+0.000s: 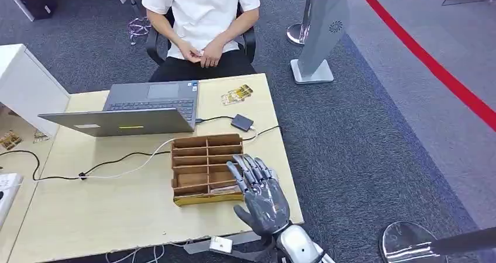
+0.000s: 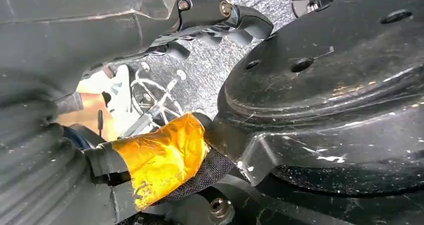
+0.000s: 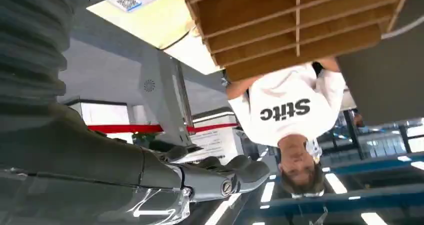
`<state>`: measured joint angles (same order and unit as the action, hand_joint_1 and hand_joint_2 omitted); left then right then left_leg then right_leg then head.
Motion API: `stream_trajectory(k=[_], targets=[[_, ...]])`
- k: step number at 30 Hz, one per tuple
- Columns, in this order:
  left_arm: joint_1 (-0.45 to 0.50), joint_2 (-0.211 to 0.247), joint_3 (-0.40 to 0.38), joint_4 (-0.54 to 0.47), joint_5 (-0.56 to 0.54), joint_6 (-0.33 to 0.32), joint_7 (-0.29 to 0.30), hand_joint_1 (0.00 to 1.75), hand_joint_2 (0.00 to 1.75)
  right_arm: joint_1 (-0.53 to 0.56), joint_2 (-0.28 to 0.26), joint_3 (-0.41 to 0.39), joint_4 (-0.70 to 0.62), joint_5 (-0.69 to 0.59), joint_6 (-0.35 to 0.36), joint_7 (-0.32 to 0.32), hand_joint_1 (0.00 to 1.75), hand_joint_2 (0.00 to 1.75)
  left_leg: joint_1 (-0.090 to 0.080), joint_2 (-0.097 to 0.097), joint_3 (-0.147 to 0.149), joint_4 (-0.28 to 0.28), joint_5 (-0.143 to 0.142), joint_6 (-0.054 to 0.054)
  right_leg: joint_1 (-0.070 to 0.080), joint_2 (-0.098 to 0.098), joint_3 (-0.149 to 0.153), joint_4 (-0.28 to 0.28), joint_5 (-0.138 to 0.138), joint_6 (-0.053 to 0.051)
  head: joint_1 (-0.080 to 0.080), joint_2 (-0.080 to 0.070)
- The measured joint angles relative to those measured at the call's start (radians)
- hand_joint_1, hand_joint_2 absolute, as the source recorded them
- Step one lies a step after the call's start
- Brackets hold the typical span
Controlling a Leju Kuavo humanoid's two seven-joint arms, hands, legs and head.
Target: Pass the card to the sensor for recognition and then transmit it.
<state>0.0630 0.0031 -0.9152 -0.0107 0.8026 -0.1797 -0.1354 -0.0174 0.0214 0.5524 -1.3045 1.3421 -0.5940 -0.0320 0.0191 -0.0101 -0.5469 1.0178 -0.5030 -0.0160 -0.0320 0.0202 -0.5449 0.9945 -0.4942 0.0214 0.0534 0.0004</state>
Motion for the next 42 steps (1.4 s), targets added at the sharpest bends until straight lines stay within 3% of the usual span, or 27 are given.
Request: stream_trajectory(k=[12,42], targets=[[-0.003,0.002,0.0,0.002,-0.006,-0.002,0.006,0.0,1.75,-0.07,0.072,0.011,0.227,-0.037,-0.013,0.0,0.0,1.75,0.0,0.0,0.0,0.0,0.0,0.0,0.0,0.0,0.0,0.0,0.0,0.0,0.0,0.0],[-0.007,0.001,0.0,0.003,0.004,-0.002,0.016,0.0,1.75,-0.088,0.129,0.01,0.295,-0.015,-0.037,-0.01,0.0,1.75,0.0,0.0,0.0,0.0,0.0,0.0,0.0,0.0,0.0,0.0,0.0,0.0,0.0,0.0]])
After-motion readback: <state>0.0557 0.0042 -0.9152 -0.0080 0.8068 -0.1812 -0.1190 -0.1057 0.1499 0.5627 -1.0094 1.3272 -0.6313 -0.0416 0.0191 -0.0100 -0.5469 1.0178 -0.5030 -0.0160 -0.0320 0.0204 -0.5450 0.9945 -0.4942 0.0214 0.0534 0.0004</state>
